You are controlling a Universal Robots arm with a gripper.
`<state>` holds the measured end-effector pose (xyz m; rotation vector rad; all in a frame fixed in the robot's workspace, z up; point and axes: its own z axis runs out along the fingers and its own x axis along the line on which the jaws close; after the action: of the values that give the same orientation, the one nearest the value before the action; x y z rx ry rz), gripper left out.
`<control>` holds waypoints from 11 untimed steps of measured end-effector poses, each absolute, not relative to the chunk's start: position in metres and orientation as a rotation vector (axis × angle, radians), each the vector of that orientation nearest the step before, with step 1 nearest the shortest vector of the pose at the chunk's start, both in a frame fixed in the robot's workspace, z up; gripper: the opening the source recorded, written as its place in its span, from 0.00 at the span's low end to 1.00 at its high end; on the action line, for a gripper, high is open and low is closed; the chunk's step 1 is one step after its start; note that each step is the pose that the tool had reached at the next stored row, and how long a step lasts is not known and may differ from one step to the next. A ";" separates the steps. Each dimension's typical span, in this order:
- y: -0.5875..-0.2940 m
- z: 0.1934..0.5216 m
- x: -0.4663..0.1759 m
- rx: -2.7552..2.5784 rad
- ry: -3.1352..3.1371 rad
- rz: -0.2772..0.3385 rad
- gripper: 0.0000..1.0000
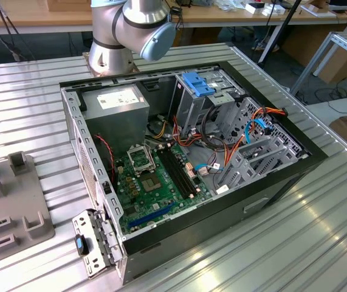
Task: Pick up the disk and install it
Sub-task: 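Pick up the disk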
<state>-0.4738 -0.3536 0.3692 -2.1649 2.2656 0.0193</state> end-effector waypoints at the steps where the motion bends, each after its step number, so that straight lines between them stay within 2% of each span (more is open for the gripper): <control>1: -0.354 0.369 -0.474 -2.165 2.266 0.020 0.11; 11: -0.354 0.367 -0.470 -2.164 2.264 0.022 0.11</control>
<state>-0.4698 -0.3536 0.3667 -2.1639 2.2645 0.0223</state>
